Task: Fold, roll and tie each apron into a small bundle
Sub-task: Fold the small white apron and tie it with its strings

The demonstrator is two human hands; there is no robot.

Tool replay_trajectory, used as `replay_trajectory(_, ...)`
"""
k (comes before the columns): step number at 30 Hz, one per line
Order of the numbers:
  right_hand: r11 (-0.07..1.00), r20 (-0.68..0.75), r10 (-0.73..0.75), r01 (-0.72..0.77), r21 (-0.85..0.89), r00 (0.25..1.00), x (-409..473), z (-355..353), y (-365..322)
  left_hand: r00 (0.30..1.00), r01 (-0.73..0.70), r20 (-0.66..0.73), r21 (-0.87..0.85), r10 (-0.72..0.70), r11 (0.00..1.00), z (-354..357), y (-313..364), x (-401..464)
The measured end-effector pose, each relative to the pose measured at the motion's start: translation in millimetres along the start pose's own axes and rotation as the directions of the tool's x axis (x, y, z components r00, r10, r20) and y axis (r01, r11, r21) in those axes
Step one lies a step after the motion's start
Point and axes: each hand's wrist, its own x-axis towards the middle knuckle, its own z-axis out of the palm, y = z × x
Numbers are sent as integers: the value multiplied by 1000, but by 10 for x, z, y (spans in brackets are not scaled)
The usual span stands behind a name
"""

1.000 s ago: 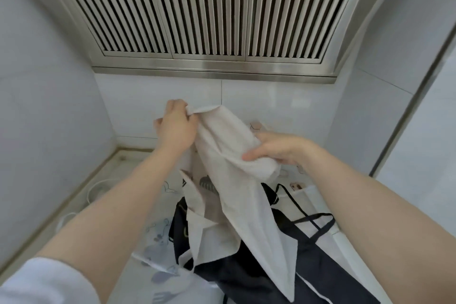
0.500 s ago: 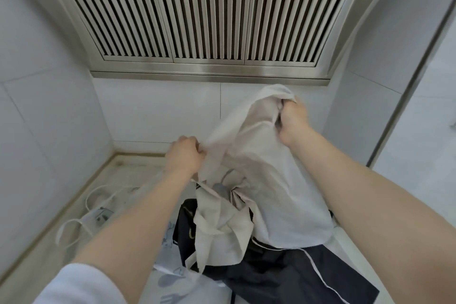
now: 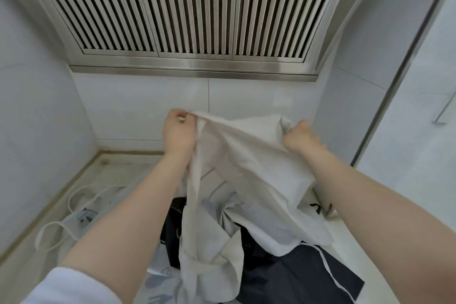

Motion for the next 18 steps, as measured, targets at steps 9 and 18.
replay_trajectory(9,631,261,-775,704,325,575,-372,135,-616,823,-392,482,101,300,914,76,281,-191)
replay_trajectory(18,743,-100,-650,658,124,753,-129,268,-452,703,-275,655,610,-278,743,-187,-157,-253)
